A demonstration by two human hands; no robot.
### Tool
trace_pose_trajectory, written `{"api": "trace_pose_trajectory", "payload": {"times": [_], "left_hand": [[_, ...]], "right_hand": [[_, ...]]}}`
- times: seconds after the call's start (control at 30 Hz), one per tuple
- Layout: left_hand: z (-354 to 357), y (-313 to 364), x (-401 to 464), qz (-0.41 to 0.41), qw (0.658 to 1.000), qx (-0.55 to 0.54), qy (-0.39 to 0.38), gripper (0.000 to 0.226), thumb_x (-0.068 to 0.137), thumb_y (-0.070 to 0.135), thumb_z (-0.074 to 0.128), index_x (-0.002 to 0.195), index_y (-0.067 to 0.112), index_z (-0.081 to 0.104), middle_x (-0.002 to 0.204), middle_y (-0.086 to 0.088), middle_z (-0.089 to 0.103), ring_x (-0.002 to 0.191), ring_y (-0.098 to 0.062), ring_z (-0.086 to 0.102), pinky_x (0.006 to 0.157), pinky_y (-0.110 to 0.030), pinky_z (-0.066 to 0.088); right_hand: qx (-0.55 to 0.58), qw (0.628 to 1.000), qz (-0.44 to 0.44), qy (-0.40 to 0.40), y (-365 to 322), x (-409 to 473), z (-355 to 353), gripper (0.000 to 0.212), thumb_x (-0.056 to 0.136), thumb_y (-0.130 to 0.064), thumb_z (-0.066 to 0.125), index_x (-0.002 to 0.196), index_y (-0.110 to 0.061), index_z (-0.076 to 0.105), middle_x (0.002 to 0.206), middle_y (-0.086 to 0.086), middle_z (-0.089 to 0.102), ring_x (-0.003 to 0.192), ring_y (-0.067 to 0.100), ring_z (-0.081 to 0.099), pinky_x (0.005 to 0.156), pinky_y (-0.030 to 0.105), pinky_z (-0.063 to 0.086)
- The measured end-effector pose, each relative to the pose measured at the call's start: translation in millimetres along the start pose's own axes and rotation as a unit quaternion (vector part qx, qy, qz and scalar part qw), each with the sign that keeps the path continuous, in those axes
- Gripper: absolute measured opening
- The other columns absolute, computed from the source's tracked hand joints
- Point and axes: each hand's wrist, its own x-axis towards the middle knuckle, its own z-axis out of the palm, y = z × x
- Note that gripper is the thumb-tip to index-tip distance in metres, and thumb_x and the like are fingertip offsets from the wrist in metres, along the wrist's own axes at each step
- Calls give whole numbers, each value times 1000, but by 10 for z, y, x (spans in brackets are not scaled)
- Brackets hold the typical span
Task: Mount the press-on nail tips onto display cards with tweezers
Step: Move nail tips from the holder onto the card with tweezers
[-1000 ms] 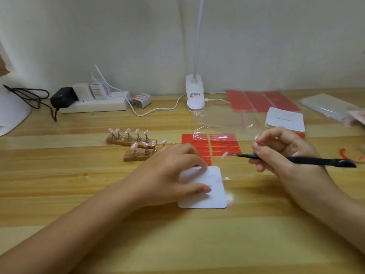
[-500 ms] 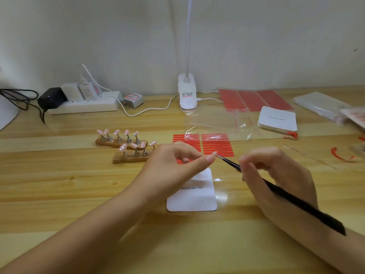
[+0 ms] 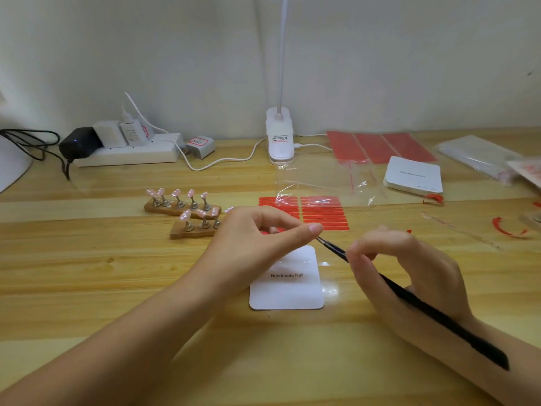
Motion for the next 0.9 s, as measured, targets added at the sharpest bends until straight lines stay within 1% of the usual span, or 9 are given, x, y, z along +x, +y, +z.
{"api": "trace_pose_trajectory", "payload": {"times": [0.03, 0.1, 0.17, 0.23, 0.33, 0.4, 0.5, 0.8, 0.9], "left_hand": [[-15, -1, 6, 20, 1000, 12, 17, 29, 62, 50, 74, 71, 22, 75, 85, -8, 68, 78, -19, 57, 70, -22, 40], [-63, 4, 17, 80, 992, 74, 58, 23, 63, 48, 69, 69, 27, 74, 77, 8, 66, 76, -5, 57, 66, -11, 39], [-111, -18, 22, 159, 967, 184, 74, 24, 66, 49, 67, 72, 27, 72, 79, 12, 61, 79, -3, 54, 72, -18, 39], [-132, -45, 23, 233, 925, 292, 66, 24, 69, 49, 70, 75, 25, 72, 82, 13, 59, 80, -5, 50, 74, -30, 35], [-118, -37, 18, 283, 890, 353, 47, 26, 71, 49, 65, 76, 25, 72, 85, 12, 60, 81, -6, 47, 74, -31, 27], [-105, -29, 16, 297, 879, 371, 36, 26, 74, 47, 59, 77, 25, 72, 86, 10, 61, 82, -7, 47, 73, -29, 24], [-95, -34, 13, 302, 869, 390, 27, 25, 74, 46, 61, 77, 24, 73, 86, 8, 62, 81, -8, 46, 73, -27, 22], [-77, -36, 0, 307, 862, 402, 19, 29, 77, 46, 55, 77, 23, 73, 86, 7, 63, 80, -10, 47, 73, -26, 19], [-91, -47, -3, 299, 864, 405, 10, 37, 74, 53, 54, 85, 23, 73, 90, 8, 63, 84, -8, 48, 73, -25, 19]], "right_hand": [[10, 999, 28, 12, -11, -6, -2, 11, 82, -9, 53, 90, -17, 51, 72, -5, 58, 66, 5, 53, 66, 9, 43], [60, 992, 109, 35, -35, 1, -21, 12, 79, -16, 57, 88, -24, 54, 77, -5, 59, 65, 5, 57, 65, 9, 45], [161, 963, 206, 60, -36, 32, -52, 17, 76, -19, 66, 81, -30, 55, 69, -3, 61, 58, 7, 58, 60, 15, 48], [250, 923, 284, 75, -7, 58, -87, 21, 77, -19, 74, 79, -31, 57, 61, 2, 60, 54, 9, 59, 58, 16, 49], [319, 877, 355, 46, 37, 75, -98, 14, 66, -30, 66, 78, -29, 59, 58, 4, 60, 53, 11, 60, 56, 16, 49], [333, 868, 369, 18, 50, 75, -84, 17, 63, -33, 66, 78, -27, 61, 58, 6, 60, 54, 13, 61, 56, 17, 49], [337, 865, 373, -7, 48, 74, -88, 13, 61, -35, 68, 73, -33, 63, 59, 7, 60, 54, 16, 60, 56, 19, 51], [345, 857, 382, 8, 62, 91, -72, 9, 63, -28, 67, 71, -31, 63, 59, 6, 61, 52, 12, 60, 54, 16, 49], [346, 858, 379, 3, 70, 94, -75, 10, 66, -23, 64, 69, -32, 63, 58, 5, 59, 50, 11, 58, 56, 16, 50]]}}
